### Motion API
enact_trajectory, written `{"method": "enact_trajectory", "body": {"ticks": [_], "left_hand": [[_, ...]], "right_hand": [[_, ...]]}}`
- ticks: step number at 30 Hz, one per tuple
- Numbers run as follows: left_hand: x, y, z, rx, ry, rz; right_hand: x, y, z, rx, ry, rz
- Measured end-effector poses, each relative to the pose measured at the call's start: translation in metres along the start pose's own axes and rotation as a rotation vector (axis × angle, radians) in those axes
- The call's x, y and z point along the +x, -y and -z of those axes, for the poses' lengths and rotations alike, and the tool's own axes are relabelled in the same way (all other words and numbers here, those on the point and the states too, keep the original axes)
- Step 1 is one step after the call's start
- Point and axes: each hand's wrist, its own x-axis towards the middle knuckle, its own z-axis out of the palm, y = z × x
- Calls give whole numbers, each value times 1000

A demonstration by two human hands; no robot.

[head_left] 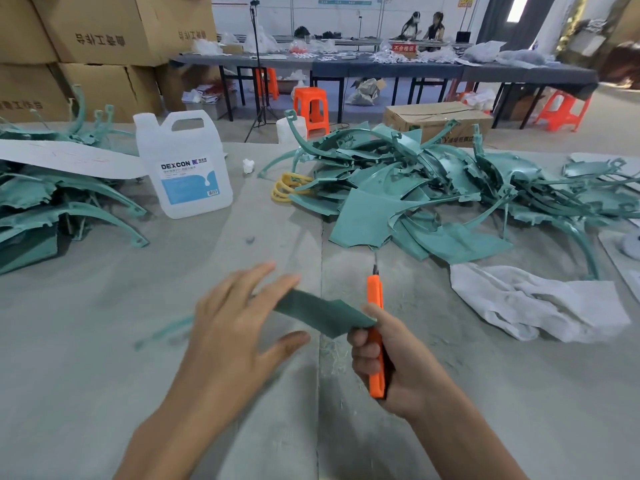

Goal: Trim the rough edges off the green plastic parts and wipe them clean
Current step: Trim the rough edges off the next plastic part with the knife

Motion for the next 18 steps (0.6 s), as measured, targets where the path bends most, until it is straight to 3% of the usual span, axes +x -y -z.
{"method": "enact_trajectory", "body": {"ticks": [4,8,11,14,18], "left_hand": [[5,6,-11,-228,175,56],[8,0,-21,-251,121,-21],[9,1,-29,-73,37,-58],[6,10,-37,34,-63,-14],[6,21,-42,61,-93,-34]], "right_hand": [[9,-6,6,12,29,-40],[18,-2,10,6,21,21],[18,-1,11,-45,-38,54],[10,-7,19,-342,-244,201],[-10,-16,31,-790,-260,537]]}}
